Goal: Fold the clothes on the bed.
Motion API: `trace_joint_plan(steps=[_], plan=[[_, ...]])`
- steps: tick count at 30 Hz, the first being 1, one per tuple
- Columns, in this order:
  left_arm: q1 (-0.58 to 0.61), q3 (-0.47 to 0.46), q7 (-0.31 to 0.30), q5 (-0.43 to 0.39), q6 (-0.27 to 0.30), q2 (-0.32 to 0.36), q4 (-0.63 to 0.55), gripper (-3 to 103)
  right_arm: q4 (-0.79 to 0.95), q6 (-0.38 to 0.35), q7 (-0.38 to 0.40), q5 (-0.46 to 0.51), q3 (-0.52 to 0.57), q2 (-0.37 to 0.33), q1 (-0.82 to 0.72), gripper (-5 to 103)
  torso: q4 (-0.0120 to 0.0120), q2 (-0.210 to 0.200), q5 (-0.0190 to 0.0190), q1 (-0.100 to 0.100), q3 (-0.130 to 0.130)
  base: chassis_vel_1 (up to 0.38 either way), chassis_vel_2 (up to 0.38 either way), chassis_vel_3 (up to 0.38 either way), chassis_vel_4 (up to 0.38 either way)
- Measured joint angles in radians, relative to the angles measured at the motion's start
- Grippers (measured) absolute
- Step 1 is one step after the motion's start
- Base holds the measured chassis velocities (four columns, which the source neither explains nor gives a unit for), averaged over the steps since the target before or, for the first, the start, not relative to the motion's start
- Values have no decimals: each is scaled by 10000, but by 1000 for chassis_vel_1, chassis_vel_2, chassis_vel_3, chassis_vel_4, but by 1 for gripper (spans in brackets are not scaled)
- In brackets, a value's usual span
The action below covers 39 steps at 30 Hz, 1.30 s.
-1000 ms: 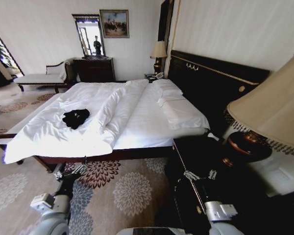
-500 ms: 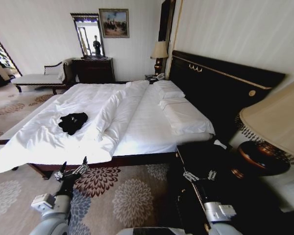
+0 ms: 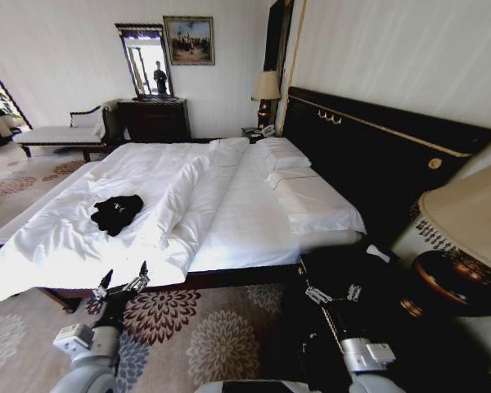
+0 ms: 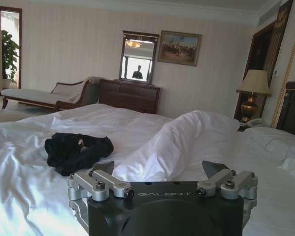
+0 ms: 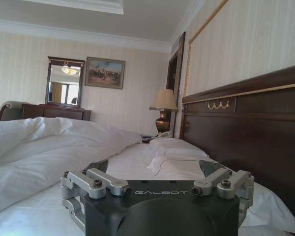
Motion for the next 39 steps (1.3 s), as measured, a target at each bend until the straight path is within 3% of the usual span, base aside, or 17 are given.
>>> trace_joint_plan(steps=[39], plan=[[127,-63,39,-25,-47,-45,-72,100,-91,21,16,-223,-133,169,14,100,-1,-2,1,2,1,-99,146,103,-144]])
